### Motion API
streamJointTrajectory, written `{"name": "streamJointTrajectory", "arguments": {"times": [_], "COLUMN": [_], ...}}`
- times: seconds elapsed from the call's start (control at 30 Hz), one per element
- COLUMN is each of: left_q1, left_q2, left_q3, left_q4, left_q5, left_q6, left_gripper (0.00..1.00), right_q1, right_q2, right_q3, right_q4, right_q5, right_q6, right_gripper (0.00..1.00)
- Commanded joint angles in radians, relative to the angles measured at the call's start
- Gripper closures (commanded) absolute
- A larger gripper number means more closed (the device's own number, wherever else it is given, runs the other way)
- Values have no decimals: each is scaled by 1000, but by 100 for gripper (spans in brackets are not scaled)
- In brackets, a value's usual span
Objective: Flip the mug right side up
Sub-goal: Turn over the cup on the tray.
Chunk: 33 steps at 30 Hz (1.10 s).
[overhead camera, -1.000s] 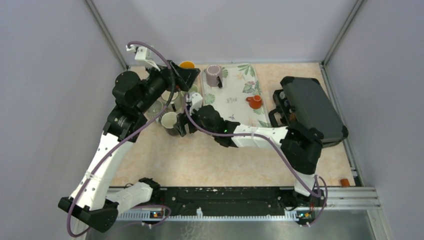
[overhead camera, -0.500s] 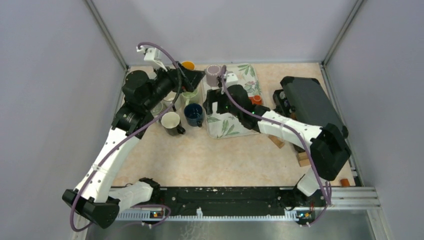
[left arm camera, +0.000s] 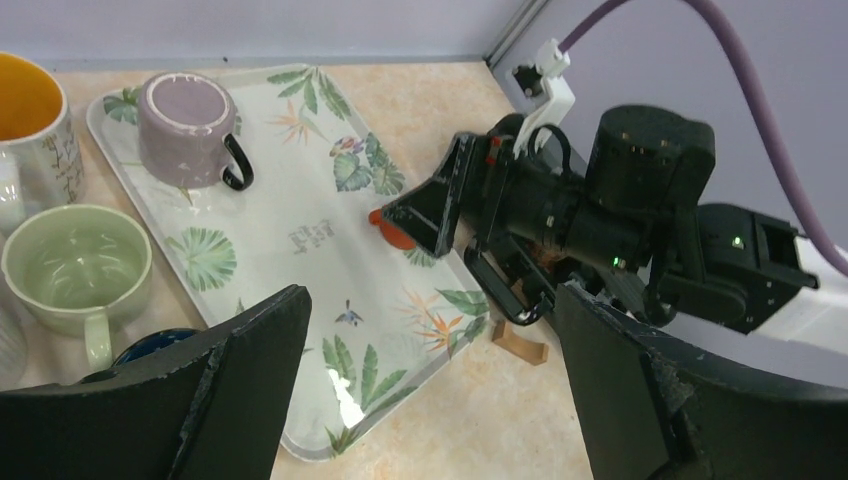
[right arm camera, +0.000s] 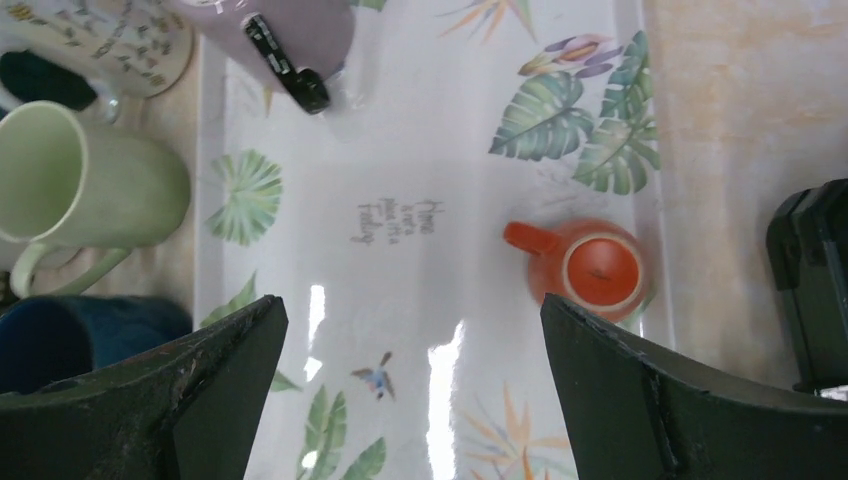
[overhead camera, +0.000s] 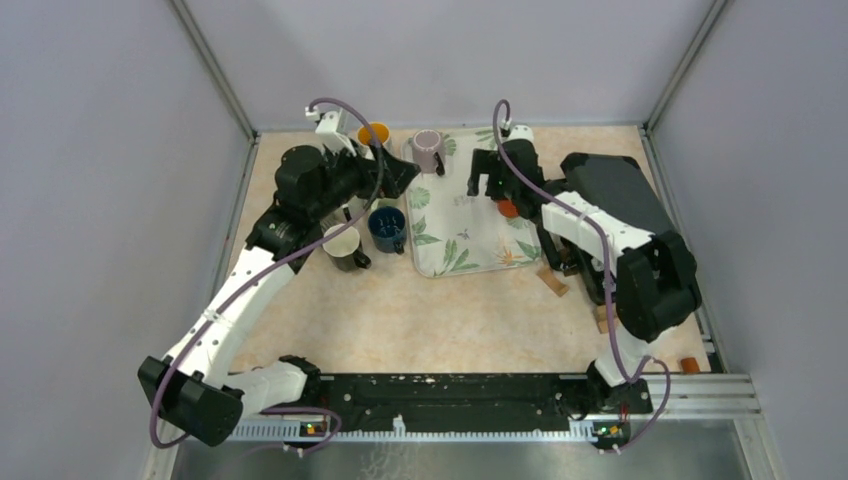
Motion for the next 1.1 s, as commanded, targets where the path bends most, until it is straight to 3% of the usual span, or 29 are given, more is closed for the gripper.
{"name": "streamJointTrajectory", "arguments": {"times": [0.0, 0.2, 0.5, 0.7, 1.07], "left_q1": [3, 3, 3, 3, 3], "left_q2": [14, 17, 35, 50, 62], "left_q3": [-39, -84, -81, -78, -109], "left_q4": [4, 14, 14, 12, 45], "left_q5": [42, 75, 91, 99, 129], "left_q6": [36, 34, 47, 53, 30], "left_gripper": [1, 1, 1, 1, 1], "right_q1": [-58, -128, -136, -136, -55], "right_q2": [67, 185, 331, 346, 239], "right_q3": [78, 158, 295, 294, 123], "right_q4": [-21, -42, -103, -107, -54], "right_q5": [8, -38, -52, -120, -226], "right_q6": [-25, -41, -78, -60, -17], "right_gripper": [1, 1, 1, 1, 1]}}
